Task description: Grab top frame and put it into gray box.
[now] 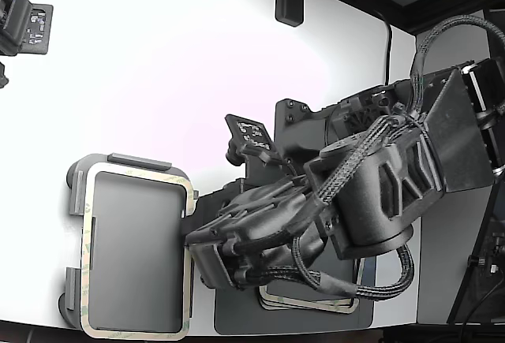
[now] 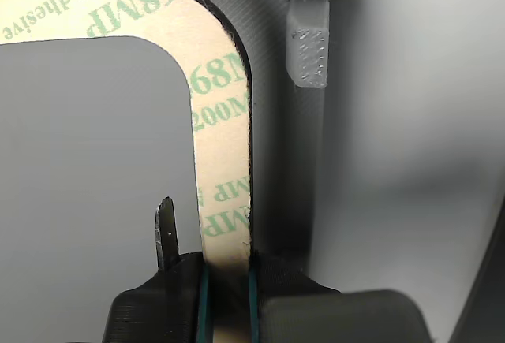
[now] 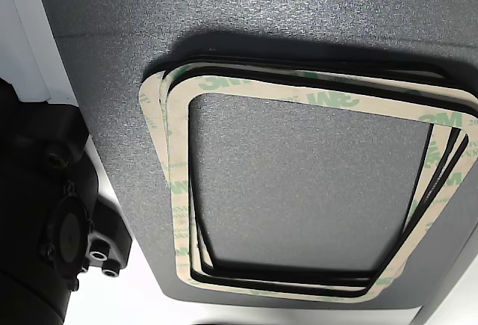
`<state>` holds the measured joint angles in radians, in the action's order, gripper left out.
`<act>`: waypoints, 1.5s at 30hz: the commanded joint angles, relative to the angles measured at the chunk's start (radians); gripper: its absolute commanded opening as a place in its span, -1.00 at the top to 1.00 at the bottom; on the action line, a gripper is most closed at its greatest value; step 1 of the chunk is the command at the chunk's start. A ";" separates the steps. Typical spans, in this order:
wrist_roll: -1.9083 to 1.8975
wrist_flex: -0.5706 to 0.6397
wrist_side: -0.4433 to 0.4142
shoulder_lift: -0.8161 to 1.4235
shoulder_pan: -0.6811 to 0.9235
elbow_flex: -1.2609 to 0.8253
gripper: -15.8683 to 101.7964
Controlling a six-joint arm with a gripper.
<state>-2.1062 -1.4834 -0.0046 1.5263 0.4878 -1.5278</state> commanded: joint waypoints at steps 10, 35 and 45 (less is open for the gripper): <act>0.002 -0.031 0.002 -0.006 -0.018 0.058 0.93; 0.011 0.006 -0.008 0.003 -0.025 0.011 0.93; 0.011 0.018 -0.009 0.003 -0.026 -0.005 0.93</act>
<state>-2.0954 -1.4711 -0.0123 1.5002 0.4771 -1.5478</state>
